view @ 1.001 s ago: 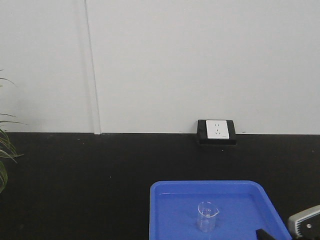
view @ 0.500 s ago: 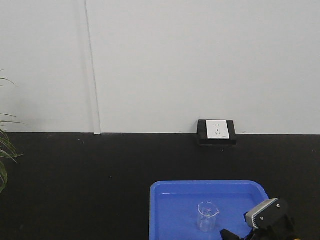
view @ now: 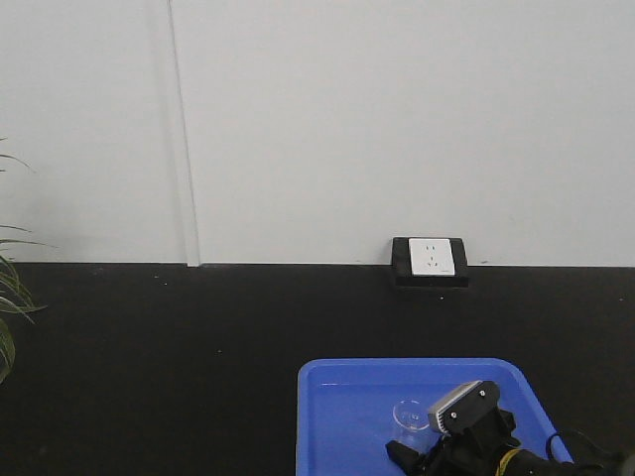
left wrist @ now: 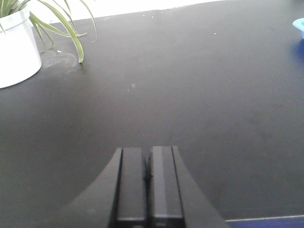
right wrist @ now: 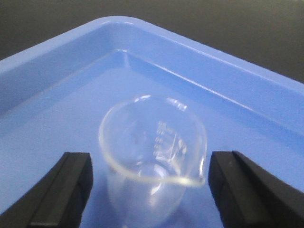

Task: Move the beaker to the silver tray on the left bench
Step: 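Reach the right gripper down around the glass beaker in the blue tray, then close the right gripper on the beaker and lift it up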

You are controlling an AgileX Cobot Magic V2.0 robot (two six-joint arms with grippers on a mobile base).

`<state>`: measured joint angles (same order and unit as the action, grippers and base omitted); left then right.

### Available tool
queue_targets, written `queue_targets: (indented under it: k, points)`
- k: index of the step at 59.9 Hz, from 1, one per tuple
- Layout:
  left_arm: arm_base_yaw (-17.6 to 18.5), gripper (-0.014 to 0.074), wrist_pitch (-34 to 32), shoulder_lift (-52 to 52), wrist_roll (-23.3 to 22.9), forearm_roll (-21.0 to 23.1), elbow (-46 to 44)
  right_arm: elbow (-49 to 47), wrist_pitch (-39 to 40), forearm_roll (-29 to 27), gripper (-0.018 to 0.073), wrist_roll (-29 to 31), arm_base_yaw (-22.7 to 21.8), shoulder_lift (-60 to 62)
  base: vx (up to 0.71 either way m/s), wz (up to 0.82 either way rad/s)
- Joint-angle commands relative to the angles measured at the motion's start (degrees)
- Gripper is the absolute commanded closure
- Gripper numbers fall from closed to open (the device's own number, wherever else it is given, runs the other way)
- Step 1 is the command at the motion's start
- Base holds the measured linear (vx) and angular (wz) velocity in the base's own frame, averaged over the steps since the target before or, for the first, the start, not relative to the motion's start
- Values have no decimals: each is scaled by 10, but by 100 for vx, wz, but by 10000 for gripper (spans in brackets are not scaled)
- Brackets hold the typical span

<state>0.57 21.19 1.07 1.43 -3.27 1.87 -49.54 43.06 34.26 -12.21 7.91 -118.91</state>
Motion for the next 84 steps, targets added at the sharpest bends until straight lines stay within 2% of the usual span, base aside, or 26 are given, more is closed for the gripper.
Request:
queue_targets:
  k: [1, 16, 24, 36, 50, 57, 61, 65, 68, 77, 84]
  points:
    - [3, 595, -43, 4, -1, 2, 11, -37, 42, -13, -7, 2, 1, 9, 0, 0]
    - [3, 595, -43, 4, -1, 2, 11, -78, 42, -6, 7, -18, 6, -23, 0, 0]
    - [3, 595, -43, 4, -1, 2, 11, -77, 14, 11, 77, -34, 6, -5, 0, 0]
    - [3, 595, -43, 4, -1, 2, 11, -77, -20, 59, 291, -39, 6, 48, 0, 0]
    - [3, 595, -43, 4, -1, 2, 11, -77, -21, 72, 577, -197, 6, 144, 0, 0]
    - [3, 595, -43, 4, -1, 2, 11, -77, -29, 130, 576, -232, 7, 198, 0, 0]
    - [3, 595, -43, 4, -1, 2, 11, -77, -37, 170, 575, -275, 15, 232, 0, 0]
    - [3, 595, -43, 4, -1, 2, 11, -77, -55, 207, 575, -319, 33, 265, 0, 0]
    - [3, 595, -43, 4, -1, 2, 11, -77, -85, 239, 575, -360, 62, 305, 0, 0]
    - [3, 595, -43, 4, -1, 2, 11, -77, -142, 249, 575, -416, 122, 372, 0, 0]
    - [3, 595, -43, 4, -1, 2, 11, -77, -172, 251, 575, -427, 154, 409, 0, 0]
